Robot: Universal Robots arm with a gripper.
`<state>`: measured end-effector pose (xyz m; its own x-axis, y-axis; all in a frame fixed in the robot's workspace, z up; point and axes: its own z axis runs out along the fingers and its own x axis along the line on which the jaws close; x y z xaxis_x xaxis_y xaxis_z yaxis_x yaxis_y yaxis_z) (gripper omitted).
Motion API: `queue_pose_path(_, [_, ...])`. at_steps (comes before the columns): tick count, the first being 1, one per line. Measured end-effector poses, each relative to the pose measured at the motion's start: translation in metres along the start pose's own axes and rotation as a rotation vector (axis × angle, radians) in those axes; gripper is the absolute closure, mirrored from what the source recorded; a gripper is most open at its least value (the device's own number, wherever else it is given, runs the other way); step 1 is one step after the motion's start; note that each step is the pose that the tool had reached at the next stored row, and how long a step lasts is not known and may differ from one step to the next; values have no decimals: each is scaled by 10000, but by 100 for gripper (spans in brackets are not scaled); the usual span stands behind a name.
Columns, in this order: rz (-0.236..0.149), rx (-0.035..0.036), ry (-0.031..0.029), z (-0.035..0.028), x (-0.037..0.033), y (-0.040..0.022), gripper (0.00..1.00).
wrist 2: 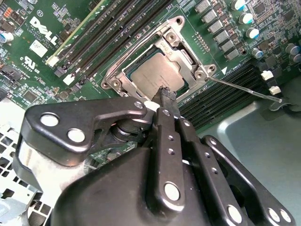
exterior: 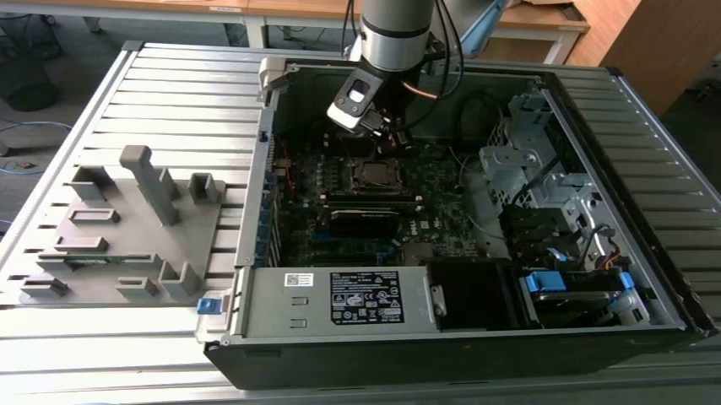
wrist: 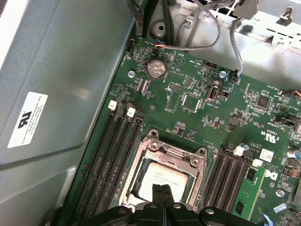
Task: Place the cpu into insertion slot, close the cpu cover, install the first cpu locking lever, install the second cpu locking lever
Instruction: 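Close the cpu cover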
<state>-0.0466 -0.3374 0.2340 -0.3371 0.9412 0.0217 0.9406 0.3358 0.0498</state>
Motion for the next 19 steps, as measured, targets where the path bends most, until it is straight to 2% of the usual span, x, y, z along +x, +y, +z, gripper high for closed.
queue_pose_path(19, [-213,-2,14,0,0,0,89])
